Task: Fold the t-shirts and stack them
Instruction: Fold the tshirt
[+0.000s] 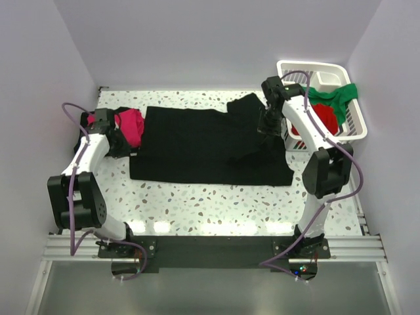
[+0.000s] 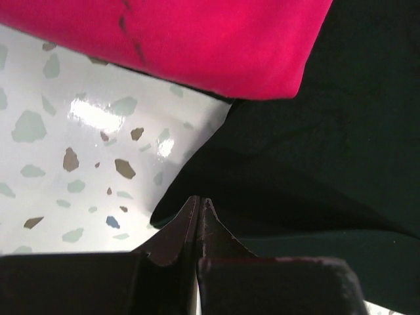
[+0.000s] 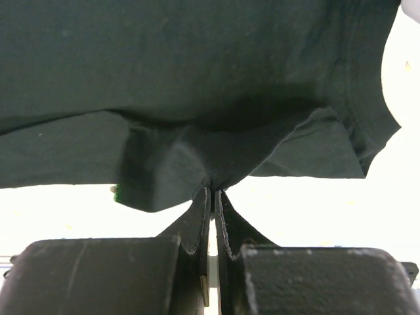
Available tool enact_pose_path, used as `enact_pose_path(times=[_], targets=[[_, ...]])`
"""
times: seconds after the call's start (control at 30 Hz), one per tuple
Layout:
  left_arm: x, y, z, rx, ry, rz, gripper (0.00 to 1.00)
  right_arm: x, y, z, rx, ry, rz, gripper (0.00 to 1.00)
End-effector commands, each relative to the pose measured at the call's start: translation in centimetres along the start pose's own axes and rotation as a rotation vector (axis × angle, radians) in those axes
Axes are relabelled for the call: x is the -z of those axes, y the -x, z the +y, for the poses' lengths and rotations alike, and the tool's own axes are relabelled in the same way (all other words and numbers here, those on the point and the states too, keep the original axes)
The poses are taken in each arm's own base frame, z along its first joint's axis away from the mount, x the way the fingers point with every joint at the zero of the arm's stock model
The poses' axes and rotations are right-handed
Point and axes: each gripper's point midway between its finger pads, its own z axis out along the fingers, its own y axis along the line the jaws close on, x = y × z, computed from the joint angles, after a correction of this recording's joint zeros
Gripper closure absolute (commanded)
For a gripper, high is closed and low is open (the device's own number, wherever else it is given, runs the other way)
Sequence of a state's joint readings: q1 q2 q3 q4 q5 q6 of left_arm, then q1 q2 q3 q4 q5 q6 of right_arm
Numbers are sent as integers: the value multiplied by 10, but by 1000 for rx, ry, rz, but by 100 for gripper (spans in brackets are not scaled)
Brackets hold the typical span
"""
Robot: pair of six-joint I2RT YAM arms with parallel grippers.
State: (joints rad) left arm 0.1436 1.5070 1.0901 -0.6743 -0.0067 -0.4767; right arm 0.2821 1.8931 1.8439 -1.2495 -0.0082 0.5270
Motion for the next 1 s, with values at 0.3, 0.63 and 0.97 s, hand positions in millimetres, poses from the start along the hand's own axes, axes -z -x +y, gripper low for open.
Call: enact_pose_path(times=[0.3,0.63,0.97], targets=[[-19,43,-15,-65,-27,-69,100,-10,19,-9,22,-52,0,100],[-22,58,-21,-94,-33,-83,74,-26,56,7,-19,-5,-35,100],[21,70,-43,-122,-126,-191,26,-19,117,55,-93,232,-149,28]])
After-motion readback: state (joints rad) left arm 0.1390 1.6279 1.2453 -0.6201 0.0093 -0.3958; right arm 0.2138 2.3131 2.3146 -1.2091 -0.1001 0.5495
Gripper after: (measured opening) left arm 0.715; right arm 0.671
